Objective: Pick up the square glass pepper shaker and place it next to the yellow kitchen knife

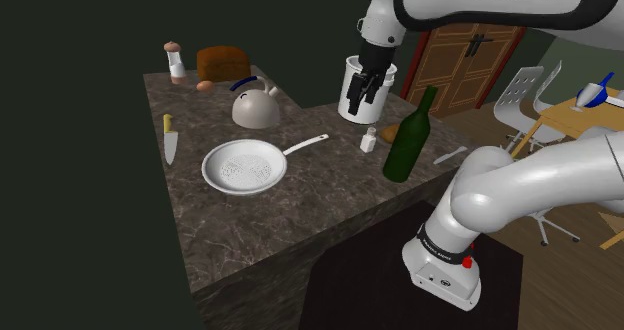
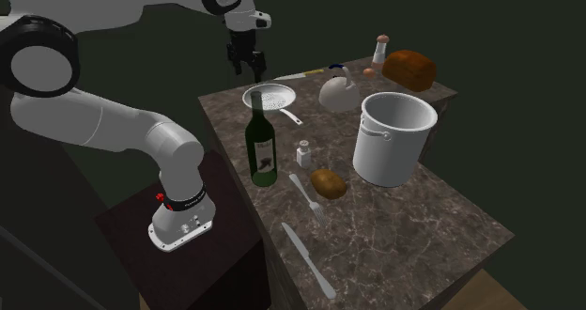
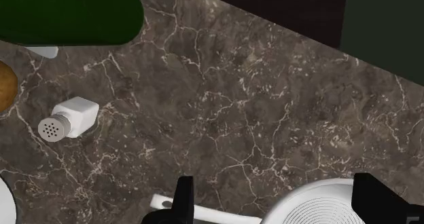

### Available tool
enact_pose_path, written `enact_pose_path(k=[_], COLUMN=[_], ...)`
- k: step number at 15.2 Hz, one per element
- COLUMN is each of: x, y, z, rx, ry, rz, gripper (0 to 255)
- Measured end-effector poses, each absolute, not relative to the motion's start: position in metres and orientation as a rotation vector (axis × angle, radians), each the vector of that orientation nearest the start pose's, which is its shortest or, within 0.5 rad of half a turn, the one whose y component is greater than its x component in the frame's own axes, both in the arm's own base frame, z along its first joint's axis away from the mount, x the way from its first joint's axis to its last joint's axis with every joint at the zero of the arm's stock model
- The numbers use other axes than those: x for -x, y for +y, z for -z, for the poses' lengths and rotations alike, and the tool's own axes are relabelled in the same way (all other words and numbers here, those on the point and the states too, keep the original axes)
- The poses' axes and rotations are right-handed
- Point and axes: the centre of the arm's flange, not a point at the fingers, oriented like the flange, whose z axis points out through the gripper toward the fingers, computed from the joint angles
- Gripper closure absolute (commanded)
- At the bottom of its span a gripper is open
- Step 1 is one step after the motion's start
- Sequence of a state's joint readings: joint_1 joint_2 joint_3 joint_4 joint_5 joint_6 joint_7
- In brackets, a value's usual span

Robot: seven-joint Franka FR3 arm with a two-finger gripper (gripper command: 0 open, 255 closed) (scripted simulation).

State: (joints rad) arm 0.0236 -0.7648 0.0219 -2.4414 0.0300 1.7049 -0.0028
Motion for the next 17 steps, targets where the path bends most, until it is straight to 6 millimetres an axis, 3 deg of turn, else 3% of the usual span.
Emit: enact_pose_path(k=[4, 17], x=[-0.326, -0.353], y=[-0.001, -0.14], z=[-0.538, -0.432], rx=[3.124, 3.109], ry=[-0.043, 0.063], rz=[0.026, -0.083], gripper=[0, 0])
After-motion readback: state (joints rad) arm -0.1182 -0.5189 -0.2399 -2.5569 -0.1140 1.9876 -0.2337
